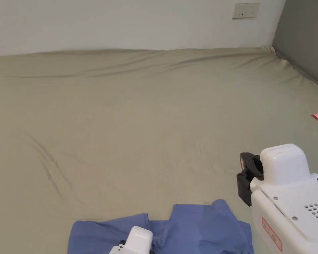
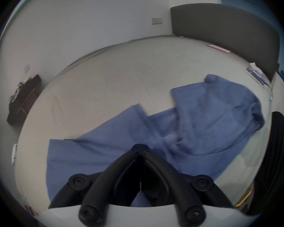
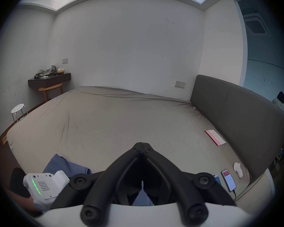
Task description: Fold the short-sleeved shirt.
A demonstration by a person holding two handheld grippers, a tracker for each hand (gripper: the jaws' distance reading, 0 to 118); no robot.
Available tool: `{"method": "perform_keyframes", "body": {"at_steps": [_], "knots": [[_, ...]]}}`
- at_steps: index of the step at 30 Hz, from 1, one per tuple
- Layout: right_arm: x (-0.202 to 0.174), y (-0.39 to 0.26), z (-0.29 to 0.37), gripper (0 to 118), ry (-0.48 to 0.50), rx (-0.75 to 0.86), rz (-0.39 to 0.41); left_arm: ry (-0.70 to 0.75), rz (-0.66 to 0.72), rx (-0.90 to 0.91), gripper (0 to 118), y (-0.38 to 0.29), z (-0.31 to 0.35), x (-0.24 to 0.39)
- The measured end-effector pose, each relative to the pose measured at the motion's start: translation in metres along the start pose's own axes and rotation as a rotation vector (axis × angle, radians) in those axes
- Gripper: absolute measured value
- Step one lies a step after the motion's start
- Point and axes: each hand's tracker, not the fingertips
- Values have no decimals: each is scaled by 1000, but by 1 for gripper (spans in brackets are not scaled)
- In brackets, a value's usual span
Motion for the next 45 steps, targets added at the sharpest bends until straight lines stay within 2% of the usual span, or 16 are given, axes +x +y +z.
{"method": "perform_keyframes", "body": {"at_steps": [6,14,17,19,20,22,23,24,32,36,37,38,39,40,42,45], "knots": [[-5,2,-3,0,13,0,3,-359,100,33,0,8,23,-1],[-7,4,-4,0,16,4,13,-389,493,77,1,1,48,-123],[-7,5,-5,0,18,3,13,-375,608,62,11,-15,49,-187],[-9,5,-6,0,19,4,12,-385,715,18,34,-29,47,-228],[-10,5,-7,0,20,4,12,-410,791,-18,63,-37,45,-249],[-12,5,-7,0,24,2,12,-477,886,-47,105,-52,38,-274],[-13,5,-8,0,27,0,14,-503,914,-71,117,-59,33,-284],[-14,4,-8,0,28,-3,17,-526,939,-88,117,-65,29,-290],[-18,5,-9,0,68,-28,-1,-788,1148,-139,117,-79,-14,-259],[-18,8,-8,0,67,-20,-2,-895,1134,-174,115,-63,-36,-241],[-18,9,-8,0,66,-18,0,-853,1062,-207,103,-54,-29,-232],[-18,10,-8,0,67,-16,-1,-777,984,-247,49,-47,-28,-225],[-18,11,-8,0,70,-14,-3,-652,900,-303,13,-40,-30,-215],[-18,11,-7,0,71,-13,-3,-549,815,-333,13,-37,-29,-210],[-18,12,-7,0,65,-11,4,-593,819,-275,13,-32,-23,-211],[-18,11,-6,0,60,-11,14,-474,710,-271,13,-25,-8,-212]]}}
